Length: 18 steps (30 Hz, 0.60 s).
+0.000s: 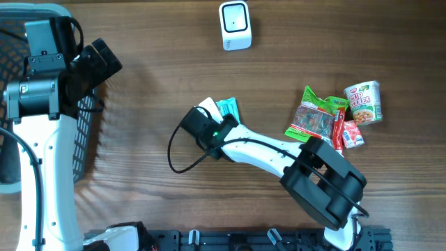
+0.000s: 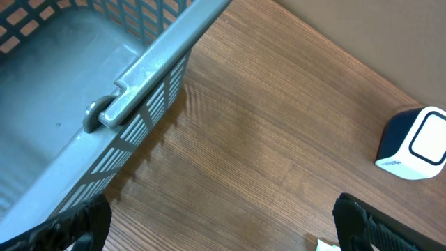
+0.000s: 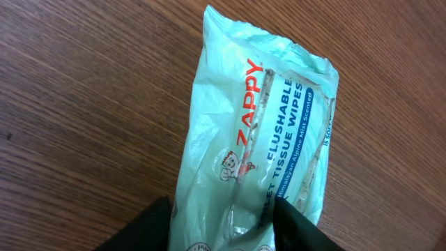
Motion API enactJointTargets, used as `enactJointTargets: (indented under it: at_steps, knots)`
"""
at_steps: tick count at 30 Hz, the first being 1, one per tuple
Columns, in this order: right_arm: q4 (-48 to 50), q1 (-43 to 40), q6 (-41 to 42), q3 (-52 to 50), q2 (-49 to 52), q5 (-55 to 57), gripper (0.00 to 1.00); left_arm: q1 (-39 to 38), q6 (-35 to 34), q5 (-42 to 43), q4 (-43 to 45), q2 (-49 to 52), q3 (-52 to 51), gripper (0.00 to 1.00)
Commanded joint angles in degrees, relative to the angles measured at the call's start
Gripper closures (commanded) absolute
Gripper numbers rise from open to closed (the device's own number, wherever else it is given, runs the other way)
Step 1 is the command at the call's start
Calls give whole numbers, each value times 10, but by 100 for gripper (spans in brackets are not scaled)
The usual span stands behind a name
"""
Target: Scan the item barcode
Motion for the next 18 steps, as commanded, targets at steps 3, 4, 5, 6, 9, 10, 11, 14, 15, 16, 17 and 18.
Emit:
enactJointTargets:
  at_steps: [3,4,5,6,9,10,11,14,15,16,17,18]
  knots:
    - [-27,-1,-35,-10,44,-38,78,4,5,1,1,-4,5,0]
    - [-36,-1,-34,-9,42,-38,92,4,5,1,1,-4,5,0]
    - [-40,-1,-34,-5,38,-41,96,4,5,1,1,-4,5,0]
    - [-43,-1,-36,2,29,-58,96,4,5,1,1,-4,5,0]
    - [-59,-13,-36,33,-40,-169,96,4,5,1,1,-4,5,0]
    - [-59,-27,-36,37,-71,-233,96,4,5,1,1,-4,5,0]
    - [-59,-51,-35,37,-104,-332,96,4,5,1,1,-4,5,0]
    - [-55,-130,-35,35,-121,-612,96,4,5,1,1,-4,5,0]
    - [-44,-148,-33,30,-112,-675,96,4,5,1,1,-4,5,0]
    - [-28,-156,-31,22,-104,-706,96,4,5,1,1,-4,5,0]
    - [0,-165,-16,8,-92,-737,96,4,5,1,1,-4,5,0]
    - [31,-169,-6,-7,-76,-756,96,4,5,1,1,-4,5,0]
